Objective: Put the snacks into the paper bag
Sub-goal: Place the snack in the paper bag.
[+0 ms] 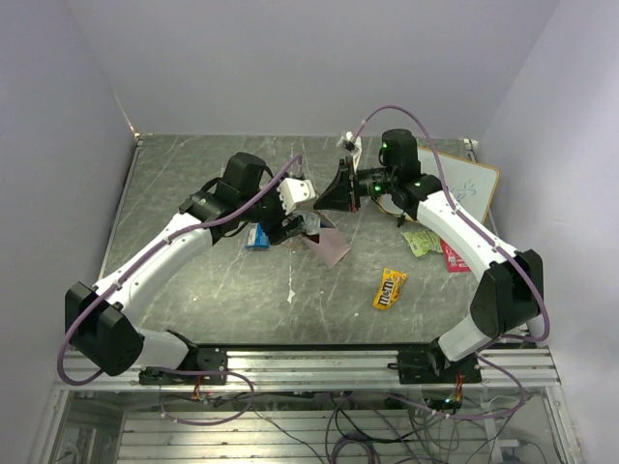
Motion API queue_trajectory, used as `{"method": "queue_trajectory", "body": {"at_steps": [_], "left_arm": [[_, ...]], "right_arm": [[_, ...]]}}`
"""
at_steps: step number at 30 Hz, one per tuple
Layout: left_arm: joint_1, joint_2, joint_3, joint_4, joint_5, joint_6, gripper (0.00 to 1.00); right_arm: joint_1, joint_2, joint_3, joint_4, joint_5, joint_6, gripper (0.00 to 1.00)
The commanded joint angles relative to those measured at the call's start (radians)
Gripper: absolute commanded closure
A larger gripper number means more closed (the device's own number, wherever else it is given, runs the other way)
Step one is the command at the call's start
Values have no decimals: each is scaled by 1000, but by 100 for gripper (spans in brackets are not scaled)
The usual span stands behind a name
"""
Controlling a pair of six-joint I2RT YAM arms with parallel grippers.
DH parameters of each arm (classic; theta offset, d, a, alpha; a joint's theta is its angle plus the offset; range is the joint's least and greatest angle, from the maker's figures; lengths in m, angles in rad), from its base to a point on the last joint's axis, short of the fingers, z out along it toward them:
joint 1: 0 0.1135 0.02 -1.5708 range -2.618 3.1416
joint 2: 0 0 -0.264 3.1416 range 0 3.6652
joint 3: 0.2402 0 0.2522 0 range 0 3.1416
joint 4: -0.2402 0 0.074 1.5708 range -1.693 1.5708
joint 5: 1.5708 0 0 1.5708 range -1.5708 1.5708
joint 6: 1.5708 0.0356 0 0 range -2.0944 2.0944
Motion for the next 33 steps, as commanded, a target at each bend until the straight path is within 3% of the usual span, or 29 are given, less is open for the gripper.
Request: {"method": "queue_trajectory", "body": {"at_steps": [1, 7, 14, 22, 33], "left_arm": [[-2, -16, -11, 53, 25, -45, 15], [48, -17, -49, 138, 82, -158, 14], [66, -32, -79, 163, -22, -140, 14], [75, -28, -62, 168, 28, -168, 15], [77, -17, -47, 213, -115, -241, 16]], "right_arm": [[3, -1, 47, -7, -24, 5, 100], [4, 8, 65, -20, -35, 0, 100], [4, 0, 56, -30, -27, -17, 100], [5, 2, 54, -45, -22, -38, 100], [15, 1, 52, -69, -35, -67, 100]]}}
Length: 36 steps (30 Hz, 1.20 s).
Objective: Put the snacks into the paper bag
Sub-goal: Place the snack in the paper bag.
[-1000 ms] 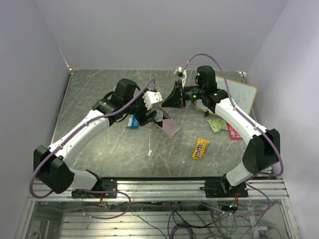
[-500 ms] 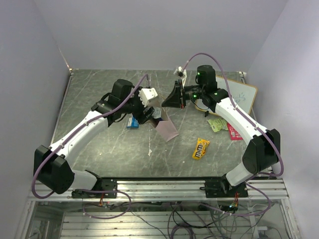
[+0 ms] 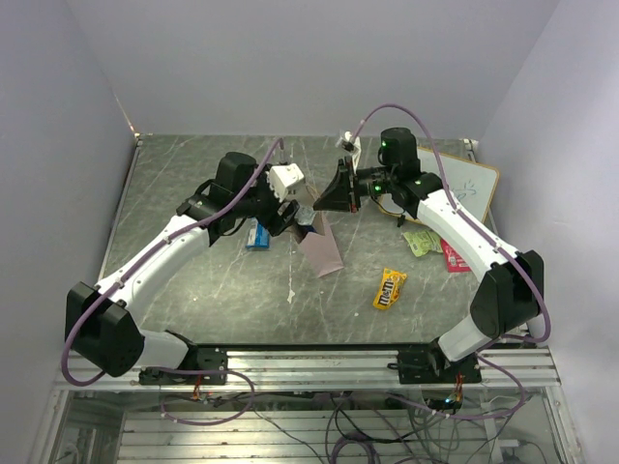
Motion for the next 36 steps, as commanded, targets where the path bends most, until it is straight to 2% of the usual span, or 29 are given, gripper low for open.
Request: {"method": "queue_trajectory", "body": {"at_steps": [1, 9, 16, 24, 30, 36], "left_arm": [[8, -10, 33, 56, -72, -44, 16], [9, 2, 68, 41, 29, -41, 22], [9, 16, 64, 50, 82, -49, 45], [13, 2, 40, 49, 141, -37, 50], [14, 18, 28, 59, 199, -29, 60], [14, 55, 46, 66, 231, -50, 61]], "right_arm": [[10, 1, 21, -26, -16, -29, 100], [20, 22, 60, -71, -11, -58, 100], [23, 22, 64, -72, -10, -60, 100], [23, 18, 53, -72, 0, -65, 100], [23, 17, 54, -69, -7, -60, 100], [23, 16, 71, -74, -21, -54, 100]]}}
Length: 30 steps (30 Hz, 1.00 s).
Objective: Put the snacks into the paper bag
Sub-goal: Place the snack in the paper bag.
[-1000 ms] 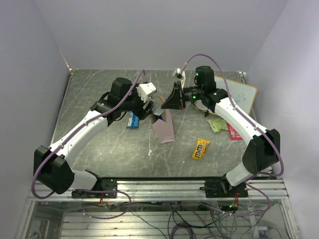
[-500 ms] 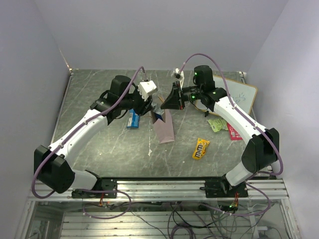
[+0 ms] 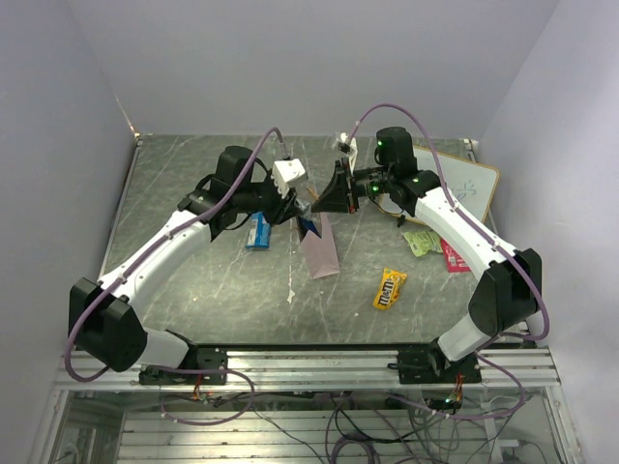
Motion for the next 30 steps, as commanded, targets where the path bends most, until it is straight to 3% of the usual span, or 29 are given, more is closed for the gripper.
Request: {"method": "queue_trajectory", "body": {"at_steps": [1, 11, 20, 30], "left_arm": [[7, 40, 12, 29, 72, -17, 61], [8, -3, 3, -31, 104, 59, 62], [44, -62, 17, -133, 206, 156, 50], [138, -63, 150, -169, 116, 15, 35]], "right_arm": [[6, 1, 42, 0, -24, 8, 100], [-38, 22, 138, -60, -18, -30, 100], [-47, -7, 25, -33, 28, -64, 100], [-57, -90, -26, -24, 72, -67, 100]]}}
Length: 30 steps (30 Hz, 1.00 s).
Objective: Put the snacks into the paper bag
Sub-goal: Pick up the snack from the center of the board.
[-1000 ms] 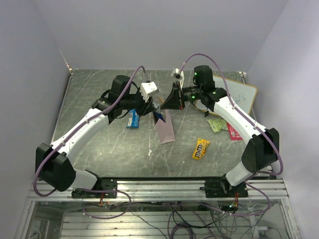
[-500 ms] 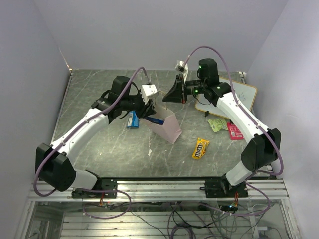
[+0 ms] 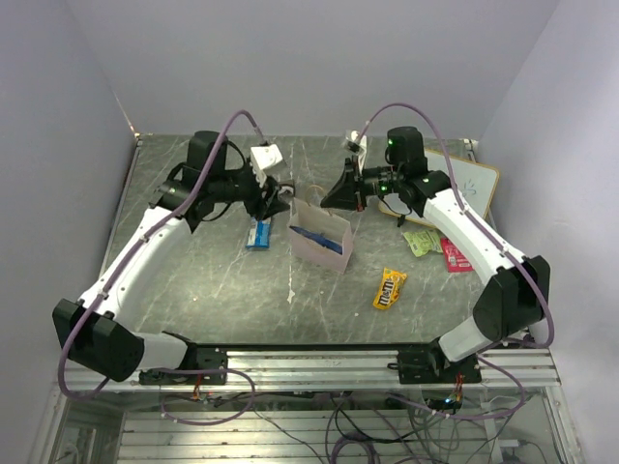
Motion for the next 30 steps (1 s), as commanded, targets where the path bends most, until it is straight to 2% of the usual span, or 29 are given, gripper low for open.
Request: {"method": "queue_trajectory", "body": {"at_steps": [1, 5, 11, 16, 24, 30], "left_arm": [[44, -10, 55, 15, -69, -92, 35], [66, 25, 55, 55, -237, -156, 27], [82, 154, 95, 31, -411, -174, 26], [84, 282, 116, 59, -438, -137, 29], [85, 477, 158, 162, -472, -39, 30], [105, 640, 221, 218, -489, -26, 31]], "right_arm": [[-16, -73, -21, 30, 16, 0, 100], [-40, -97, -33, 49, 12, 19, 100], [-95, -126, -63, 102, -13, 74, 100], [-132, -123, -75, 147, -4, 140, 100], [-132, -111, -57, 132, 3, 136, 100], [-132, -97, -67, 141, 13, 146, 100]]}}
